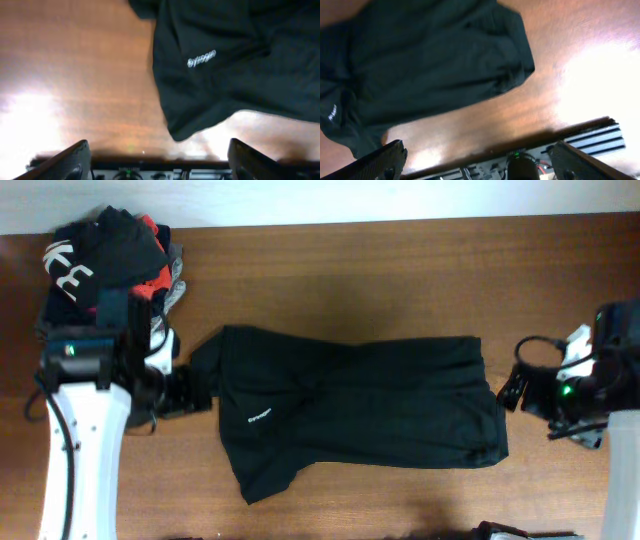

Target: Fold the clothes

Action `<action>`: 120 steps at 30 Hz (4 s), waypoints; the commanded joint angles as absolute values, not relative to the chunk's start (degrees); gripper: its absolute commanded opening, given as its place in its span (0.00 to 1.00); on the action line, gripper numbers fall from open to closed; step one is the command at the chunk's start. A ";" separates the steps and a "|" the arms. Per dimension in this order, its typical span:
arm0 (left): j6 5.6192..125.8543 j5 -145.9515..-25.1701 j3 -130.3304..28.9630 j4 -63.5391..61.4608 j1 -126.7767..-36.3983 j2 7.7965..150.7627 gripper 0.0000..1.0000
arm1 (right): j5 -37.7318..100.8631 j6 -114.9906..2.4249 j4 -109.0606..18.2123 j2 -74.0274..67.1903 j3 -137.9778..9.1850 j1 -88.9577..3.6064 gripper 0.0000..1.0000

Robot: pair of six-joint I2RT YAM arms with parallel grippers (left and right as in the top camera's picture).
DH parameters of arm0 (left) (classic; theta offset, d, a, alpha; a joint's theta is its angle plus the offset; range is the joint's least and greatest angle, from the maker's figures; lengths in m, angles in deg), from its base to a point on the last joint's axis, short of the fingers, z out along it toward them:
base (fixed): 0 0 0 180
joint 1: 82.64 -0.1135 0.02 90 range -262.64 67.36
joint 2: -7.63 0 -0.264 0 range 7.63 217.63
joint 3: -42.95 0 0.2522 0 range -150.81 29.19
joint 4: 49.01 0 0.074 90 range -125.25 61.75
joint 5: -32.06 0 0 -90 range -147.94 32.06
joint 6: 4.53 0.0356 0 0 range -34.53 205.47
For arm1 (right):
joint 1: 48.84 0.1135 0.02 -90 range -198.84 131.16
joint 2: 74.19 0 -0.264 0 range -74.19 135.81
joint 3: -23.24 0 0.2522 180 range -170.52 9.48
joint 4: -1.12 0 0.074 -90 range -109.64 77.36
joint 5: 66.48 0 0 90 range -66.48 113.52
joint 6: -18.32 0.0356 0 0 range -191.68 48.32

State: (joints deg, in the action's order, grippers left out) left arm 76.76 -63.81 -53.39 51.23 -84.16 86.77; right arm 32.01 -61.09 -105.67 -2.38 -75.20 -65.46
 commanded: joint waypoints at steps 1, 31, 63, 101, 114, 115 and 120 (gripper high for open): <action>74.29 -65.96 -46.07 48.96 -84.13 79.22 0.93 | 31.95 -59.67 -103.55 -5.42 -69.08 -64.98 0.96; 51.61 -76.51 -5.55 32.15 -84.11 63.27 0.81 | 32.12 -45.66 -85.80 -4.92 -48.63 -64.98 0.99; 34.82 -64.73 -6.42 16.89 -61.40 88.03 0.79 | 32.08 -45.68 -83.71 -4.00 -48.58 -64.98 0.98; 35.78 -64.53 -2.69 12.50 -61.36 88.30 0.01 | 31.95 -31.96 -73.50 -3.89 -31.64 -64.96 0.66; 36.28 -64.53 -2.69 12.54 -61.36 88.30 0.01 | 31.71 -29.14 -60.41 7.70 -25.87 -64.98 0.61; 36.28 -64.53 -2.69 12.54 -61.36 88.30 0.01 | 31.71 -29.05 -59.95 8.72 -25.87 -64.98 0.60; 36.28 -64.53 -2.69 12.54 -61.36 88.30 0.01 | 30.31 -28.92 -58.35 11.35 -25.87 -64.98 0.58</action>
State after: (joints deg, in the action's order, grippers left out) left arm 35.52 -65.17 -4.54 13.73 -61.64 87.66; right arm 31.90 -29.62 -60.12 8.96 -26.86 -65.29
